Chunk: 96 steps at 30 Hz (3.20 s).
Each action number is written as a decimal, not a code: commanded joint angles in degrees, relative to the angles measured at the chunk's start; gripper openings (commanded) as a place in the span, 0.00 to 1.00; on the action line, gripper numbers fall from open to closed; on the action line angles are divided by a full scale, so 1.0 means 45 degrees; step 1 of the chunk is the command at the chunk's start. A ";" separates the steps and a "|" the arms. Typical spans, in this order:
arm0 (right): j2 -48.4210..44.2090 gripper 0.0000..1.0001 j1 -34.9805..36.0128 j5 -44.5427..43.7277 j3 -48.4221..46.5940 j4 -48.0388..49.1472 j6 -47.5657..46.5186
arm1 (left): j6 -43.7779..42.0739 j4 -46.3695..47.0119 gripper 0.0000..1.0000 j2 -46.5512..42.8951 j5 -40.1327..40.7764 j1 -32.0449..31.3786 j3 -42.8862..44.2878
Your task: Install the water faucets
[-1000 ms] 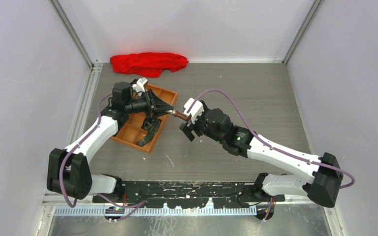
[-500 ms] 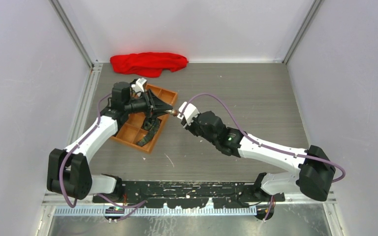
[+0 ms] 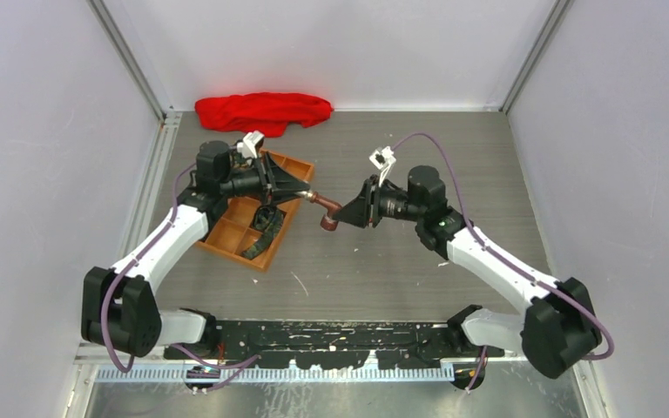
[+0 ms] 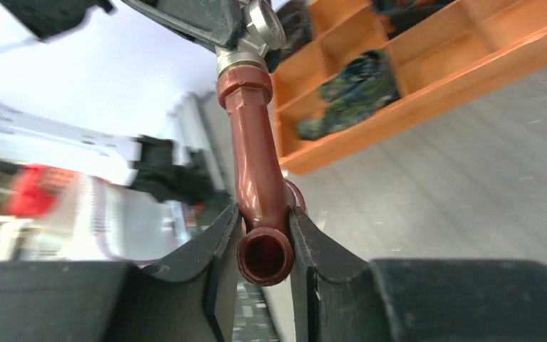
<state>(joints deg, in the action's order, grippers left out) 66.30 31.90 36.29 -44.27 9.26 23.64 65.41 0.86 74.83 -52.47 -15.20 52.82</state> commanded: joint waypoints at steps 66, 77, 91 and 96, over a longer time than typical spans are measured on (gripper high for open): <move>0.3545 0.75 0.9903 -1.9937 0.2756 1.1474 -2.1210 | -0.0325 -0.2009 0.00 -0.0141 0.0511 0.0080 0.1173; 0.3600 0.30 0.9901 -1.9815 0.2639 1.3233 -2.1502 | -0.0316 -0.1815 0.00 -0.0066 0.0337 0.0083 0.0980; -0.1045 0.28 0.7914 -1.3858 0.0631 0.2962 -0.9686 | -0.0606 -0.1660 0.00 0.0052 -0.0121 0.0090 0.0851; -0.1308 0.31 0.6828 -1.2273 0.0247 0.2402 -0.8025 | -0.0809 -0.1775 0.00 0.0052 -0.0309 0.0079 0.0918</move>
<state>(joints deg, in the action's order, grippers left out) 62.81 64.99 -28.93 -38.44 19.59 -23.66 64.36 -7.49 75.11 -49.47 -14.00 56.82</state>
